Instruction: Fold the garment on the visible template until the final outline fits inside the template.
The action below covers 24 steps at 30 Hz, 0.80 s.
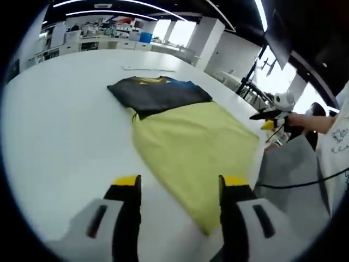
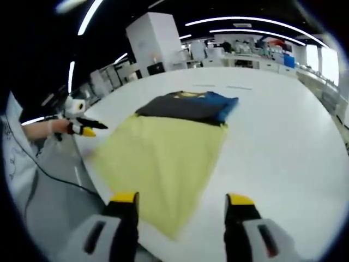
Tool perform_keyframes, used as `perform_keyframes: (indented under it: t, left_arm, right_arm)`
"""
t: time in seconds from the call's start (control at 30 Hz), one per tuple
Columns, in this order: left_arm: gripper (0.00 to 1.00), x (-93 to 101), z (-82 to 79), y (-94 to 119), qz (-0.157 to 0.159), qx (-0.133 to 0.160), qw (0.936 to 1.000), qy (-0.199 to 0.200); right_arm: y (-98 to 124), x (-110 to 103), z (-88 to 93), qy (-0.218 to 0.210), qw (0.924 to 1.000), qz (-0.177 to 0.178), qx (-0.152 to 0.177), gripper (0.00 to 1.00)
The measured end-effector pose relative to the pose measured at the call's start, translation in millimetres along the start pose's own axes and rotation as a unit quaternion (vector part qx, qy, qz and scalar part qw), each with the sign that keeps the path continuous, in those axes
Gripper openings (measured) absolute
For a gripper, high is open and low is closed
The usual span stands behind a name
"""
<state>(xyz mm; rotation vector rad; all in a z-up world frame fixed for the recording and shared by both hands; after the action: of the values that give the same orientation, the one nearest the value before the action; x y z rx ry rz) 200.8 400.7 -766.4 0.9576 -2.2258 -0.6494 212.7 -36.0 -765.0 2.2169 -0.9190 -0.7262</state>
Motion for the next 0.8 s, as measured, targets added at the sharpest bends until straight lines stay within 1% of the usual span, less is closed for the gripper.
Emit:
perform_keyframes:
  t: [0.07, 0.17, 0.27, 0.3, 0.47, 0.6, 0.63, 0.67, 0.73, 0.8]
  left_arm:
    - [0.50, 4.0, 4.2, 2.7, 0.002, -0.003, 1.0000, 0.001]
    - [0.45, 8.8, 9.4, 5.8, 0.005, -0.007, 0.9999, 0.006]
    - [0.38, 12.7, 16.9, 7.8, 0.008, -0.024, 0.9996, 0.013]
    - [0.37, 13.3, 19.3, 8.5, 0.009, -0.030, 0.9994, 0.017]
    - [0.27, 15.2, 32.0, 13.0, 0.015, -0.046, 0.9980, 0.040]
    - [0.22, 15.7, 41.3, 15.0, 0.019, -0.058, 0.9964, 0.059]
    - [0.20, 17.3, 44.3, 15.0, 0.020, -0.062, 0.9958, 0.064]
    - [0.20, 17.4, 44.9, 15.0, 0.020, -0.063, 0.9957, 0.065]
    - [0.19, 19.2, 49.3, 14.2, 0.017, -0.073, 0.9951, 0.064]
    - [0.18, 19.3, 51.9, 13.4, 0.018, -0.081, 0.9946, 0.062]
  right_arm:
    - [0.4, -2.5, 4.2, 0.006, 0.9999, -0.002, -0.010, 0.60]
    - [1.8, -7.5, 9.0, 0.015, 0.9996, -0.009, -0.023, 0.53]
    - [1.8, -6.8, 12.4, 0.019, 0.9993, -0.010, -0.031, 0.51]
    - [1.9, -7.6, 13.6, 0.019, 0.9992, -0.011, -0.034, 0.50]
    - [1.9, -5.7, 22.9, 0.016, 0.9985, -0.017, -0.050, 0.41]
    - [2.3, -4.0, 30.1, 0.007, 0.9982, -0.021, -0.056, 0.30]
    - [1.9, -2.6, 33.1, 0.002, 0.9979, -0.022, -0.060, 0.28]
    - [2.7, -3.3, 33.4, -0.001, 0.9979, -0.023, -0.061, 0.27]
    - [1.5, -4.3, 37.5, -0.011, 0.9971, -0.030, -0.069, 0.20]
    - [-1.0, -2.5, 40.3, -0.009, 0.9970, -0.030, -0.072, 0.15]
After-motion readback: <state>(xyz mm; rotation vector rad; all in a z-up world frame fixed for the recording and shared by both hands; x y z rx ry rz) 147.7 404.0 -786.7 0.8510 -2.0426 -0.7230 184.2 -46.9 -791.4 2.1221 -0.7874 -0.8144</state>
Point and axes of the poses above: the point that each gripper's makers call its tool centre point, and the gripper's own axes: y roughly backward along the fingers, x roughly to its right, z roughly out of its underside, the point moved 7 cm from there along y, roughly backward along the fingers, and after that the axes turned 3 degrees about -x, right-handed, at the moved point
